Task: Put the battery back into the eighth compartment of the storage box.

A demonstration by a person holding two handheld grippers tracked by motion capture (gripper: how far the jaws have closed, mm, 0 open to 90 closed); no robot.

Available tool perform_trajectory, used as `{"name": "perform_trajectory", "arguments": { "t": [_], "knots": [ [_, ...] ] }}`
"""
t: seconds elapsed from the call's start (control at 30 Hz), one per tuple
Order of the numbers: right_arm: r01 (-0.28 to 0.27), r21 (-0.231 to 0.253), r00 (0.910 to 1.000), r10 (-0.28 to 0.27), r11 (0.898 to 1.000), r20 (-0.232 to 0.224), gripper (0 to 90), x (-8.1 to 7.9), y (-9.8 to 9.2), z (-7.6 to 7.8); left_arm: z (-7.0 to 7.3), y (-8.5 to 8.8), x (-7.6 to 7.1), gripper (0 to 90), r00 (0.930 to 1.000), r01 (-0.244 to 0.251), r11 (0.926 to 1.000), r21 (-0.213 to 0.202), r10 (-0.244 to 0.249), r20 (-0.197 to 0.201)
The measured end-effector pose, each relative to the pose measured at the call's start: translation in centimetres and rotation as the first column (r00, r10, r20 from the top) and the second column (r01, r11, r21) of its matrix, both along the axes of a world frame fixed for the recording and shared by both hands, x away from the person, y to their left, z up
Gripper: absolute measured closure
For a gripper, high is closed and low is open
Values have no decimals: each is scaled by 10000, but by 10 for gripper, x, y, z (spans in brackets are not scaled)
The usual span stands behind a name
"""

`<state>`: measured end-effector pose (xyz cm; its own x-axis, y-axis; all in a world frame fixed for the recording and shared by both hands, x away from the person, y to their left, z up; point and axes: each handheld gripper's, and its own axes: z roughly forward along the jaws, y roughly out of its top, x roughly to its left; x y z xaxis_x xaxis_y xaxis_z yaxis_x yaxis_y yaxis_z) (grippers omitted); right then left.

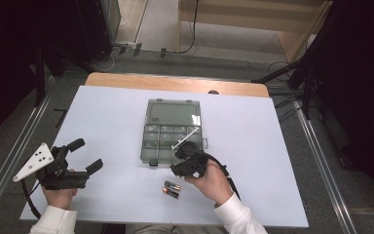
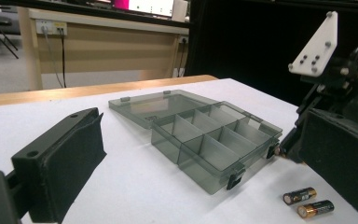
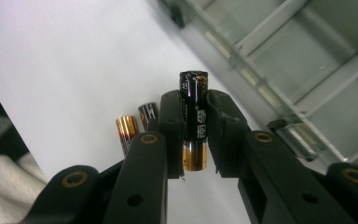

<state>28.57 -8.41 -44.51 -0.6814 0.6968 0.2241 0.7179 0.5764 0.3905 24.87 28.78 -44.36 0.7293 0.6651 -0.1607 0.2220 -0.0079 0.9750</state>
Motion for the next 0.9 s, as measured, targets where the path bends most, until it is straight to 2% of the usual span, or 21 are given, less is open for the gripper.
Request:
{"name": "perform_trajectory", "arguments": {
  "t": [0.2,0.3,0.37,0.47,0.57,0.63,0.67,0.73,0.83,0.9],
  "knots": [
    [864,738,9956,-887,9935,286,781,4,-16,6,0,1,0,0,10000,8,10000,-18,-8,-19],
    [1336,1240,9892,-1399,9832,439,781,6,-25,7,0,1,0,0,10000,-2,10000,-47,2,-13],
    [1666,1648,9833,-1763,9721,460,781,8,-31,6,0,1,0,0,10000,-7,10000,-46,7,-16],
    [2207,2279,9720,-2331,9483,285,781,11,-43,5,0,1,0,0,10000,12,10000,-20,-12,-16],
    [2927,3074,9520,-3061,9055,-46,781,14,-58,1,0,1,1,0,10000,-6,10000,-60,6,-21],
    [3413,3611,9360,-3488,8678,-464,781,16,-67,-4,0,1,1,0,10000,4,10000,-26,-4,-27],
    [3646,3764,9277,-3671,8517,-679,781,17,-71,-7,0,1,1,0,10000,-7,10000,-30,7,-32],
    [4033,3911,9115,-4009,8273,-919,780,20,-78,-12,0,1,1,0,10000,3,10000,-76,-3,-38],
    [4304,3978,8989,-4249,8103,-1071,781,22,-84,-16,-1,1,1,0,10000,-2,10000,-56,2,-36],
    [4358,3899,8957,-4334,8112,-995,780,23,-86,-17,-1,1,1,0,10000,14,10000,-82,-15,-59]
  ]
}}
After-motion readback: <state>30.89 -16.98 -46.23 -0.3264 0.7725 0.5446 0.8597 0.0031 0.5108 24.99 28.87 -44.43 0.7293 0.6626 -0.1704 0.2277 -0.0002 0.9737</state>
